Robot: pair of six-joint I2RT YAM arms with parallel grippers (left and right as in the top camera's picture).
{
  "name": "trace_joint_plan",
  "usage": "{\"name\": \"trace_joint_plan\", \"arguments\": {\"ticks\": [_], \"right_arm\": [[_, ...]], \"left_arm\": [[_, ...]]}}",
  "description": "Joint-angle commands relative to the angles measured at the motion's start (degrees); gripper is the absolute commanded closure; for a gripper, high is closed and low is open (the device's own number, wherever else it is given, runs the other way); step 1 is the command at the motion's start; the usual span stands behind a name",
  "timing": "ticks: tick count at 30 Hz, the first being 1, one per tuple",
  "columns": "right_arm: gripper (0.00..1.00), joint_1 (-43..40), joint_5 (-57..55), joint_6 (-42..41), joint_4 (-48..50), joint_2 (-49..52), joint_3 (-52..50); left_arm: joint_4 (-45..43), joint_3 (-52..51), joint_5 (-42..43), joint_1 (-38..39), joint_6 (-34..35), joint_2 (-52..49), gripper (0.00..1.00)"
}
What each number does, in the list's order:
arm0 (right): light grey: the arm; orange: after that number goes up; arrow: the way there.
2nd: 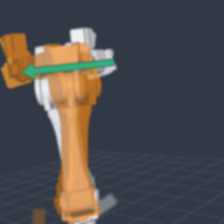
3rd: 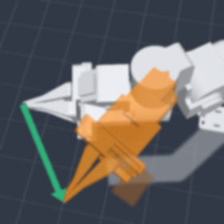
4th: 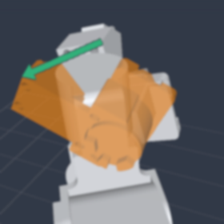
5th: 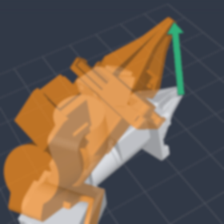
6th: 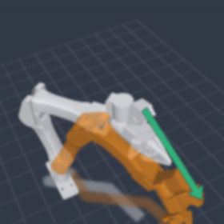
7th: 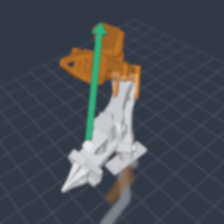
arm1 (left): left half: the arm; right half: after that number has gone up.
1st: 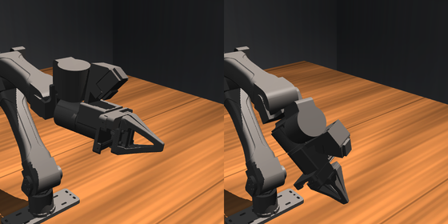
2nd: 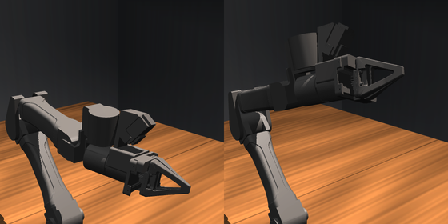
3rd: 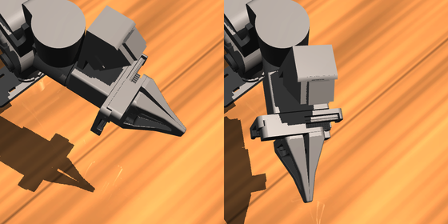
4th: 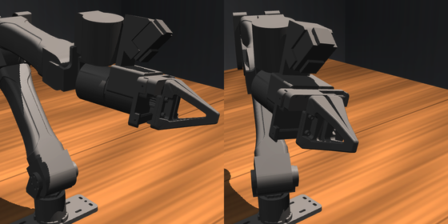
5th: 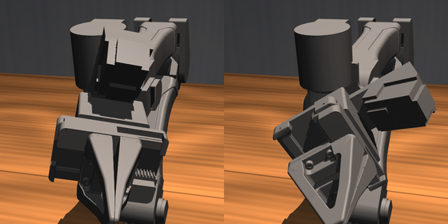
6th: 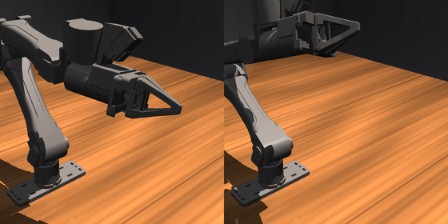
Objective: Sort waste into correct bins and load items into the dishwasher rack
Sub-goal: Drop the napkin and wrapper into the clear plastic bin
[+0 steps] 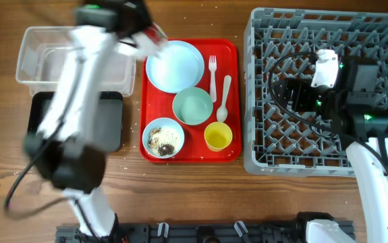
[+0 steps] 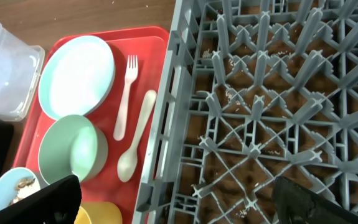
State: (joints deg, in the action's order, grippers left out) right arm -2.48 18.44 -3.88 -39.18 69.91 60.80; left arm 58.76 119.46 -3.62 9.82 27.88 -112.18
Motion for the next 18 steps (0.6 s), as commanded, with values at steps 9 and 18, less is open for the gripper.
{"name": "trace_joint_plan", "arguments": {"ticks": [9,18], "right_arm": [[0.00,-0.2,1.0,-0.7,0.8,0.1,1.0],[0.00,-0.2,1.0,-0.6,1.0,0.1,1.0]], "left_arm": [[-0.7,-1.6,-0.5,-18.4,-0.5,-14.1,0.69],[3.2,1.3,8.3,-17.6,-8.4,-8.3,0.25]]}}
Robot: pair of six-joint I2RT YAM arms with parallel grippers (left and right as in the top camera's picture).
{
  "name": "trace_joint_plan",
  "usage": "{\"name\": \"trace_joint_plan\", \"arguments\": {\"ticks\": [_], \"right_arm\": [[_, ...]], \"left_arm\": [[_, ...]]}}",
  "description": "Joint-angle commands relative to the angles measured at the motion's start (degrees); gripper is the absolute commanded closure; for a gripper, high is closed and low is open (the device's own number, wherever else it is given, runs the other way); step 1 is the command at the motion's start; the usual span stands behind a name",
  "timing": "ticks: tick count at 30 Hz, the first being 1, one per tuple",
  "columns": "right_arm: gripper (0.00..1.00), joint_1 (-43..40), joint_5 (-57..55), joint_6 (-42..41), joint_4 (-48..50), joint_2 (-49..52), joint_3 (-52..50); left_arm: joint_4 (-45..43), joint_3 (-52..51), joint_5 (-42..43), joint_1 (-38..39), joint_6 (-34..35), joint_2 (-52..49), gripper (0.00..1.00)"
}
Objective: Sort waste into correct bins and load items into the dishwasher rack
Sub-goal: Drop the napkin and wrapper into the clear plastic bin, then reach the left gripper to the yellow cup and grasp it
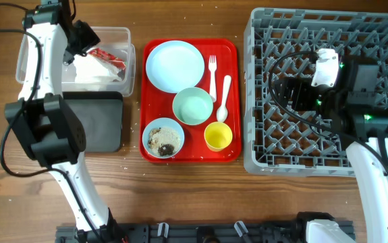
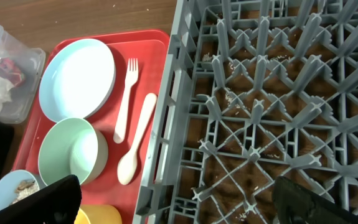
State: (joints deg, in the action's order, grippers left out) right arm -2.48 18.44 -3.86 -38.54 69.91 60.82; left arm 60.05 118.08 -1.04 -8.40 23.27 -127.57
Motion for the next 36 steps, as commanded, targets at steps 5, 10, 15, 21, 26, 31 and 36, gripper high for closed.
{"name": "trace_joint_plan", "arguments": {"ticks": [5,10,15,21,26,31,36], "right_arm": [[0.00,-0.2,1.0,-0.7,0.4,0.1,0.9],[0.00,-0.2,1.0,-0.6,0.6,0.1,0.9],[0.00,-0.2,0.9,-0.6,0.4,0.1,0.9],[0.00,-0.2,0.9,-0.6,0.2,0.1,0.8],[0.00,-0.2,0.7,-0.6,0.2,0.1,0.6],[0.00,-0.2,0.7,-0.6,0.4,0.1,0.6],[0.00,-0.2,0.1,-0.7,0.3,0.1,0.6]], "left_arm": [[17.0,2.7,18.2,8.3,-7.5,15.5,0.32],[23.7,-4.3,21.8,26.8,-21.6,14.4,0.34],[13.7,-18.9,20.3,41.2,-21.4,14.3,0.34],[6.7,-26.9,10.5,46.9,-16.4,14.3,0.38],[2.0,-30.7,10.6,47.2,-16.4,14.3,0.56],[-0.6,-30.9,10.6,47.9,-16.4,14.3,0.71],[-2.0,-30.9,10.5,48.5,-16.4,14.3,0.96]]}}
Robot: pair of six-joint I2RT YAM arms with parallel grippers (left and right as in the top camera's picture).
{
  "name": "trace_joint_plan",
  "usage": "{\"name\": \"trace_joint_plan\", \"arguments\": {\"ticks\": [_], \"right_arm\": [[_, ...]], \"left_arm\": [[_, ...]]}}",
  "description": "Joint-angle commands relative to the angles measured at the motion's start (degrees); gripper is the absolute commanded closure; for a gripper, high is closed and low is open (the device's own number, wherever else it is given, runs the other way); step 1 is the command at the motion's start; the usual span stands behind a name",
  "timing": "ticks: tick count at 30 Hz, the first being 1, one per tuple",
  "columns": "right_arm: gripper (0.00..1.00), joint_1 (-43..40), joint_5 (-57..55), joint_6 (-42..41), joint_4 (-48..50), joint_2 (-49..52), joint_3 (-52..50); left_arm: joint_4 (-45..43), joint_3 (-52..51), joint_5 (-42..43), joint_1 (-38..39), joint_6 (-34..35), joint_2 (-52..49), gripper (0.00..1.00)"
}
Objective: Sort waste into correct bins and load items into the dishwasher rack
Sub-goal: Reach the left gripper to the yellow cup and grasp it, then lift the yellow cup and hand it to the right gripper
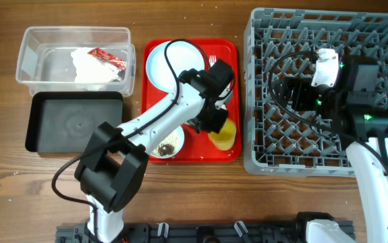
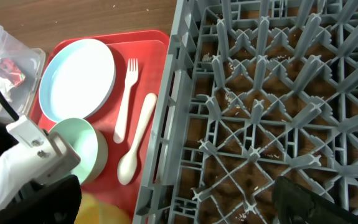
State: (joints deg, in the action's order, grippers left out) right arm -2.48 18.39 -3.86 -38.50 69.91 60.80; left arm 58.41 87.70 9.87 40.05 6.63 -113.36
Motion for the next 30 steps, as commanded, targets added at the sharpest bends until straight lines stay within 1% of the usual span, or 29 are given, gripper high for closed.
{"name": "trace_joint_plan", "arguments": {"ticks": [1,2,3,4,5,6,8,9,10,12,14,15,17,18,20,23,25,27,28,29,30], "right_arm": [[0.00,-0.2,0.4,-0.9,0.3,0.1,0.6],[0.00,-0.2,1.9,-0.8,0.3,0.1,0.6],[0.00,-0.2,6.1,-0.8,0.6,0.1,0.6],[0.00,-0.2,11.0,-0.8,1.4,0.1,0.6],[0.00,-0.2,16.5,-0.9,2.8,0.1,0.6],[0.00,-0.2,20.3,-0.9,4.0,0.1,0.6],[0.00,-0.2,27.4,-0.8,6.5,0.1,0.6],[0.00,-0.2,32.9,-0.8,8.5,0.1,0.6],[0.00,-0.2,36.4,-0.7,9.7,0.4,0.6],[0.00,0.4,43.7,-0.6,13.4,2.0,0.6],[0.00,2.9,50.6,-0.6,19.4,4.6,0.6],[0.00,4.3,54.5,-0.6,22.9,5.8,0.6],[0.01,7.5,56.7,-0.7,26.5,7.6,0.6],[0.03,8.8,56.7,-0.7,27.1,8.1,0.6],[0.11,10.5,56.7,-0.9,29.7,8.5,0.6],[0.20,10.8,56.7,-4.9,34.6,8.5,0.6],[0.26,10.9,56.7,-5.4,35.8,8.5,0.6],[0.35,10.9,56.7,-5.4,36.0,8.5,0.6],[0.42,10.9,56.7,-5.4,36.0,8.5,0.6],[0.51,10.9,56.7,-5.4,35.9,8.5,0.6],[0.65,10.9,56.7,-5.4,35.9,8.5,0.6]], "left_arm": [[-0.1,-0.3,-0.2,-0.4,0.3,0.3,0.96],[0.5,0.0,1.4,-1.4,0.3,0.8,0.96],[1.0,0.9,5.7,-3.3,0.2,1.8,0.96],[0.9,1.8,12.8,-6.2,0.2,3.2,0.96],[0.0,2.2,22.6,-10.4,0.2,4.9,0.96],[-0.9,2.3,29.9,-13.2,0.1,5.8,0.96],[-2.2,2.3,47.3,-19.5,-0.4,6.8,0.96],[-2.3,2.3,56.2,-22.9,-0.4,6.8,0.96],[-2.3,2.3,63.5,-25.7,-0.4,6.8,0.96],[-2.6,2.3,71.6,-27.6,-0.4,6.8,0.96],[-2.7,2.3,78.7,-27.5,-0.4,6.8,0.96],[-2.7,2.3,79.3,-27.3,-0.4,6.8,0.96],[-2.7,2.3,79.3,-27.3,-0.4,6.8,0.96],[-2.7,2.3,79.3,-27.3,-0.4,6.8,0.96],[-2.7,2.3,79.3,-27.3,-0.2,6.8,0.96],[-2.7,2.3,79.3,-27.3,-0.2,6.8,0.96],[-2.7,2.3,79.3,-27.3,-0.2,6.8,0.96],[-2.7,2.3,79.3,-27.3,-0.2,6.8,0.96],[-2.7,2.3,79.3,-27.3,-0.2,6.8,0.96],[-2.7,2.3,79.3,-27.3,-0.2,6.8,0.91],[-2.7,2.3,79.2,-27.3,-0.2,6.8,0.78]]}}
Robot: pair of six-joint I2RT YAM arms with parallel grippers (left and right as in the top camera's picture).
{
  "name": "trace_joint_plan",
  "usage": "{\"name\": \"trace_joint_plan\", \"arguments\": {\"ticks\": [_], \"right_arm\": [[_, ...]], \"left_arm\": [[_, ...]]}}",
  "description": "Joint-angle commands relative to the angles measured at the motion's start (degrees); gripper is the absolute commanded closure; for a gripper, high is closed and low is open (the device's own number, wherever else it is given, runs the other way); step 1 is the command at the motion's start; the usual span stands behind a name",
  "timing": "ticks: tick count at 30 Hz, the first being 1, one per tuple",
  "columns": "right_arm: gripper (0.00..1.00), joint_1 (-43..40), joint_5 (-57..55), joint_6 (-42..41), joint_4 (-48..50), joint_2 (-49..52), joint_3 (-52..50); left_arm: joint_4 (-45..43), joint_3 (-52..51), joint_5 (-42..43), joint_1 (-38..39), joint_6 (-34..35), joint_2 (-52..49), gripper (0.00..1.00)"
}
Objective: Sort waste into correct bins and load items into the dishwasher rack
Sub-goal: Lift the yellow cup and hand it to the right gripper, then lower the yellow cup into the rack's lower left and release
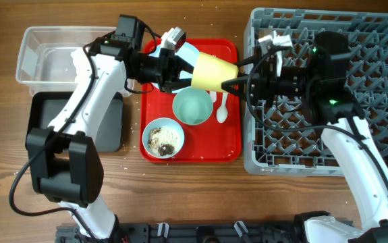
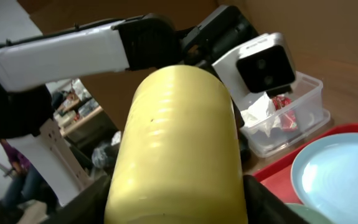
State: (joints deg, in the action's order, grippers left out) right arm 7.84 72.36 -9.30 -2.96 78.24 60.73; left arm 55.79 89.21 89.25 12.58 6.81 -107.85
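A yellow cup [image 1: 214, 72] hangs on its side above the back of the red tray [image 1: 231, 145]. My left gripper [image 1: 179, 67] is shut on its left end. From the rack side, my right gripper [image 1: 229, 75] closes on the other end, one finger on each side. In the right wrist view the cup [image 2: 175, 143] fills the gap of my right gripper [image 2: 175, 208], both fingers against its sides. The left gripper [image 2: 219, 34] shows behind it. On the tray stand a green bowl [image 1: 193, 106], a blue bowl with scraps [image 1: 163, 137], a white spoon [image 1: 222, 108] and a partly hidden blue plate [image 1: 188, 50].
The grey dishwasher rack [image 1: 376, 40] stands at the right. At the back left a clear bin [image 1: 45, 54] holds a napkin and a red wrapper [image 2: 282, 102]. A black bin [image 1: 109, 128] sits in front of it. The fork is hidden under the cup.
The yellow cup has gone from the tray's front right up into the air over the tray's back, held by the left gripper. My right gripper has come from over the rack onto the cup's other end.
First the left arm was a blur near the empty-looking clear bin. Then it was over the bin, which held a napkin and a red wrapper. Later it was down at the yellow cup on the tray. Now both grippers hold the raised cup.
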Motion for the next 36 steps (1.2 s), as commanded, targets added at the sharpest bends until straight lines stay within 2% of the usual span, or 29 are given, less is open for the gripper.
{"name": "trace_joint_plan", "arguments": {"ticks": [1,3,5,6,8,9,10,12,13,17,19,21,24,25,26,28,29,30,33,36], "right_arm": [[0.70,0.6,2.7,0.0,0.4,0.2,0.7],[0.75,-0.3,1.5,-1.9,0.2,0.1,0.7],[0.75,-3.3,-6.4,-4.5,-4.3,-1.0,0.7],[0.75,-4.8,-11.7,-4.4,-8.6,-2.2,0.7],[0.75,-6.4,-25.1,-4.0,-18.7,-5.9,0.9],[0.74,-6.5,-33.0,-3.9,-24.9,-8.7,1.5],[0.74,-6.5,-42.4,-4.3,-34.0,-12.3,3.8],[0.73,-6.5,-53.6,-5.7,-51.6,-14.6,10.9],[0.72,-6.5,-56.3,-5.9,-60.3,-14.2,14.7],[0.70,-5.9,-60.5,-10.7,-78.7,-8.9,17.4],[0.69,-3.6,-62.1,-12.0,-80.8,-4.1,16.1],[0.67,-0.5,-68.5,-16.4,-82.2,1.6,14.4],[0.67,3.0,-68.7,-16.3,-79.5,9.2,12.5],[0.64,3.8,-68.7,-16.3,-78.4,11.2,11.4],[0.52,4.7,-68.7,-16.4,-76.6,13.8,10.4],[0.38,4.7,-68.7,-16.3,-75.2,16.1,10.2],[0.35,4.7,-68.5,-16.3,-73.9,16.0,10.3],[0.31,4.5,-67.3,-16.2,-73.3,15.9,11.4],[0.24,4.4,-66.1,-14.6,-75.3,15.6,23.5],[0.20,4.7,-64.9,-13.2,-75.5,15.6,32.6]], "left_arm": [[-0.1,0.8,-0.2,0.2,-0.4,1.2,0.65],[-0.2,0.8,-0.4,-0.2,-0.4,1.2,0.53],[-0.3,0.8,-3.4,-1.6,-0.4,1.2,0.51],[-0.3,0.8,-8.0,-2.9,-0.4,1.2,0.50],[-0.3,0.8,-19.3,-4.8,-0.4,1.2,0.48],[-0.3,0.8,-27.0,-5.6,-0.4,1.2,0.50],[-0.4,0.8,-38.0,-5.7,-0.3,1.2,0.51],[-0.4,0.8,-46.4,-5.0,-0.3,1.2,0.52],[-0.4,0.8,-50.5,-4.5,-0.3,1.2,0.52],[-0.1,0.8,-61.2,-3.4,-0.3,1.3,0.55],[-0.1,0.8,-63.6,-3.3,-0.4,1.3,0.55],[0.3,0.8,-65.6,-3.3,-0.4,1.3,0.54],[0.4,0.8,-66.7,-3.3,-0.4,1.3,0.53],[0.4,0.8,-66.7,-3.3,-0.4,1.3,0.52],[0.3,0.8,-66.7,-3.3,-0.4,1.3,0.51],[0.4,0.8,-67.1,-3.3,-0.4,1.3,0.49],[0.4,0.8,-67.5,-3.3,-0.4,1.3,0.48],[0.4,0.8,-68.2,-3.3,-0.4,1.3,0.47],[0.5,1.5,-70.9,-3.3,-0.4,3.0,0.46],[1.0,3.2,-72.4,-3.3,-0.3,6.3,0.44]]}}
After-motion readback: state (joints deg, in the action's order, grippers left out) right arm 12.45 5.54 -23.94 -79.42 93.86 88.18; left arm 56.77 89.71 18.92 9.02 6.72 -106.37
